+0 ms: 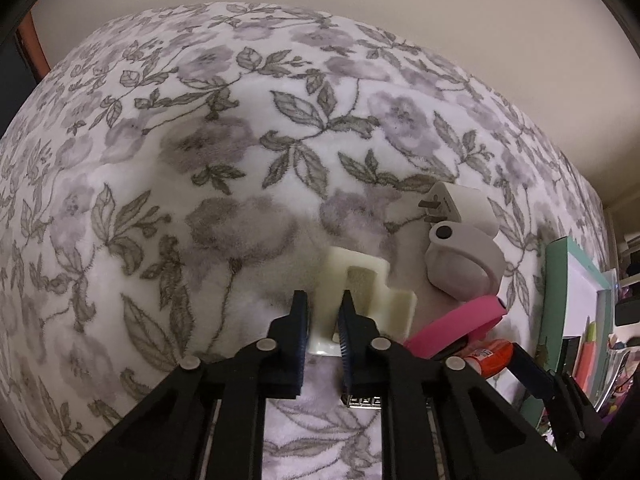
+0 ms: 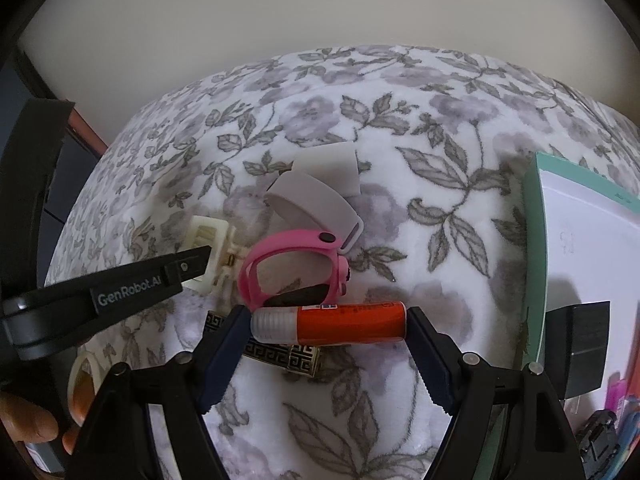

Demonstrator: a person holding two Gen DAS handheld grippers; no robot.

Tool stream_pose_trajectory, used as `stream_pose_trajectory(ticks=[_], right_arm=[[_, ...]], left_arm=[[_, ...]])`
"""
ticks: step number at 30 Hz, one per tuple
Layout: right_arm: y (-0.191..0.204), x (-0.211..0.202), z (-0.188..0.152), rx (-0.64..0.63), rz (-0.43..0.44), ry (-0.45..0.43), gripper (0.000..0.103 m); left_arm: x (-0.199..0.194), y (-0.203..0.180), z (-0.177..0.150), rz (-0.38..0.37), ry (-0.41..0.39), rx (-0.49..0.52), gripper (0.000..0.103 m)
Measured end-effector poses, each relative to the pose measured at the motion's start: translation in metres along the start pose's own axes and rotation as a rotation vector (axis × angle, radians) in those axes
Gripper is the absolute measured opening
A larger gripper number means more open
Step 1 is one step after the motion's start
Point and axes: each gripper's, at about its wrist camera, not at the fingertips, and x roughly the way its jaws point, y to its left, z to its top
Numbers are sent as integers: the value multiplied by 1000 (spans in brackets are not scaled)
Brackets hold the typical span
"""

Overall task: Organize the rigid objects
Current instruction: 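Grasp the glue stick with the right tool while the left tool grasps the cream plastic clip, then carry the cream clip with the left tool while the right tool carries the glue stick to the tray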

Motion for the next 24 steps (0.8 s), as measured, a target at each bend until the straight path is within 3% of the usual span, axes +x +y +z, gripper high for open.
stream_pose_trajectory(ticks=[14, 24], right_arm=[[-17, -28, 13, 39, 6, -43, 80], [-64, -68, 24, 128, -36, -110, 80]], left_arm=[[-48, 4, 5, -10, -102, -9, 13], [-82, -44, 6, -49, -189, 83, 13]])
